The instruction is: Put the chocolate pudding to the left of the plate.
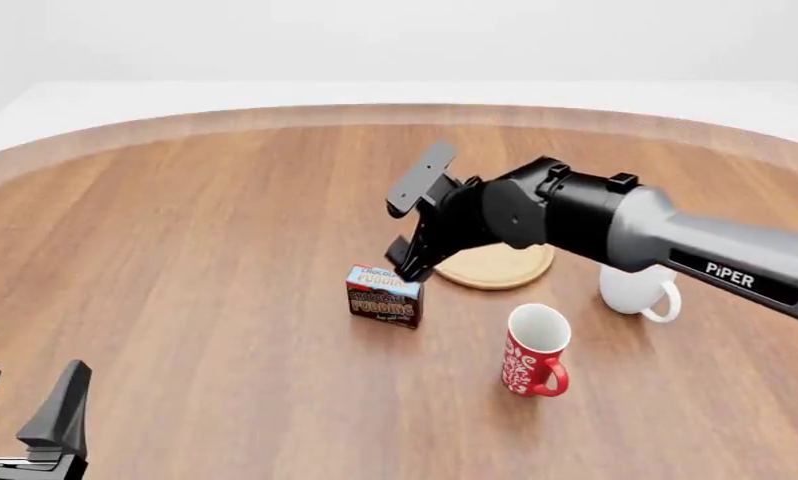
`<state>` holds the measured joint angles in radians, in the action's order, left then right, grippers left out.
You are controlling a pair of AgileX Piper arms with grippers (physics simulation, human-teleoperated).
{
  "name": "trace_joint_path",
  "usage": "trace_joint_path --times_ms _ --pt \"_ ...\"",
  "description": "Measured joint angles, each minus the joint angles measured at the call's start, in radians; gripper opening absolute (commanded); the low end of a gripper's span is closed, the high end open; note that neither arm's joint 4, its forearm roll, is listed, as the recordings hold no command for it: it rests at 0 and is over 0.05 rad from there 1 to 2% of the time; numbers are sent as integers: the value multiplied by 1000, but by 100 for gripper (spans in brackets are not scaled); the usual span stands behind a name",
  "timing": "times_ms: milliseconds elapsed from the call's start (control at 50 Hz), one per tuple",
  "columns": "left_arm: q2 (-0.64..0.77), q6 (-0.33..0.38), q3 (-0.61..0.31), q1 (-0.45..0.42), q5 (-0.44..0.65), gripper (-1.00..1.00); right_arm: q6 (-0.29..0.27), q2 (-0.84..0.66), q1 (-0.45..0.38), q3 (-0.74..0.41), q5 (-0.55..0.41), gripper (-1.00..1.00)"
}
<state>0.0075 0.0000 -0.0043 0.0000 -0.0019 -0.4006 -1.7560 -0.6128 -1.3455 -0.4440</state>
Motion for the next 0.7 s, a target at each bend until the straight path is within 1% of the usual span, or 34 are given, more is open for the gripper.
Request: trace_joint_path --times_ms 700 --pt "0 0 0 0 0 100 28 -53 -23 23 64 100"
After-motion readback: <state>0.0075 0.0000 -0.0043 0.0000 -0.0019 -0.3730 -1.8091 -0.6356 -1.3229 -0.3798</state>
